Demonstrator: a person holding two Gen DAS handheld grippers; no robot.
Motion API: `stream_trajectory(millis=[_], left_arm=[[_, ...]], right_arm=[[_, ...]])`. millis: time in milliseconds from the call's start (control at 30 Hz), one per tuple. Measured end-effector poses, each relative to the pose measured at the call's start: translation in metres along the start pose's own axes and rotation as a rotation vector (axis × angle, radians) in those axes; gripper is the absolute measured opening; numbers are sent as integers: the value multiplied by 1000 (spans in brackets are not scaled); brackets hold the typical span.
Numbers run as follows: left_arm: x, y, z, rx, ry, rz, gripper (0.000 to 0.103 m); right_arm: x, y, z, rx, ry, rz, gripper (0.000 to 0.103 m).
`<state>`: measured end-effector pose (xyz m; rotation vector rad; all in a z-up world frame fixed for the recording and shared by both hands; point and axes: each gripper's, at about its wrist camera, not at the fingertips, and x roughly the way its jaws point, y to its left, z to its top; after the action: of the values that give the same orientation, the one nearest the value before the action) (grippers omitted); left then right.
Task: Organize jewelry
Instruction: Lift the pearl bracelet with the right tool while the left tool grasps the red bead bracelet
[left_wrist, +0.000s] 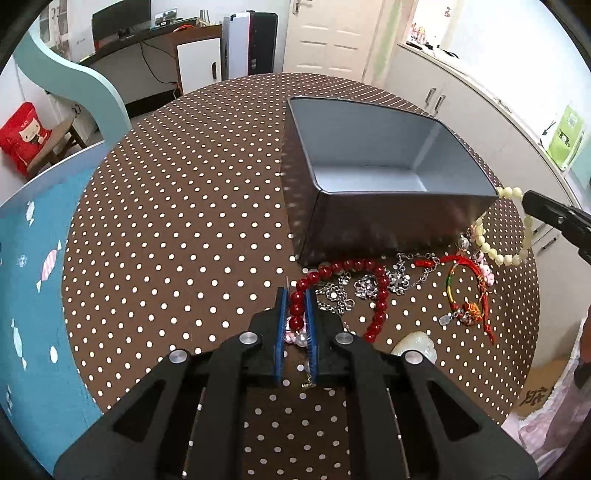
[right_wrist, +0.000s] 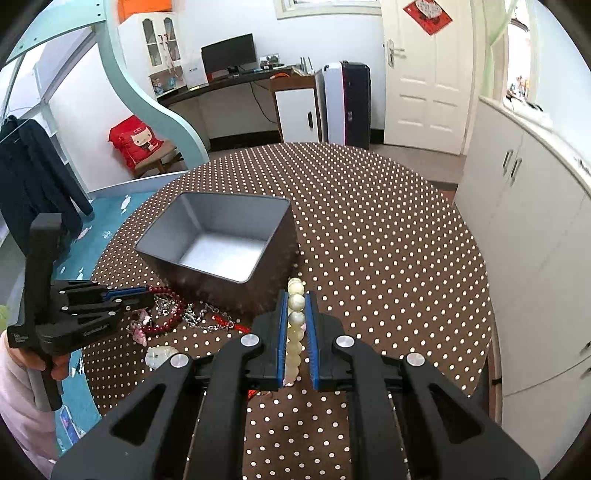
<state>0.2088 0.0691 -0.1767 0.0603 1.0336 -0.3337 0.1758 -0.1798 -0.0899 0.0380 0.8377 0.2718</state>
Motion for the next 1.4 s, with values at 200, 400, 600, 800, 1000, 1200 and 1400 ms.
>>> stream_trajectory(millis=[200,400,600,800,1000,1200,1400], left_arm=[[-17,4,-4,55,-57,24,27],[-1,-21,-2,208,-25,11,24],[6,-20,-1,193,0,18,24],[18,-11,11,122,-9,-17,7],[1,0,14,15,-72,-109,7],[-35,7,20,-51,-143,-192,7],[-67,-5,20,-76,-213,-235,7]], right_arm=[[3,0,0,8,14,-2,9],[12,0,0,18,34,31,9],[13,2,-1,17,40,38,9],[13,1,0,24,40,40,9],[8,3,2,13,29,26,9],[-2,9,3,-16,4,9,9],[-13,11,4,-22,-34,11,9]])
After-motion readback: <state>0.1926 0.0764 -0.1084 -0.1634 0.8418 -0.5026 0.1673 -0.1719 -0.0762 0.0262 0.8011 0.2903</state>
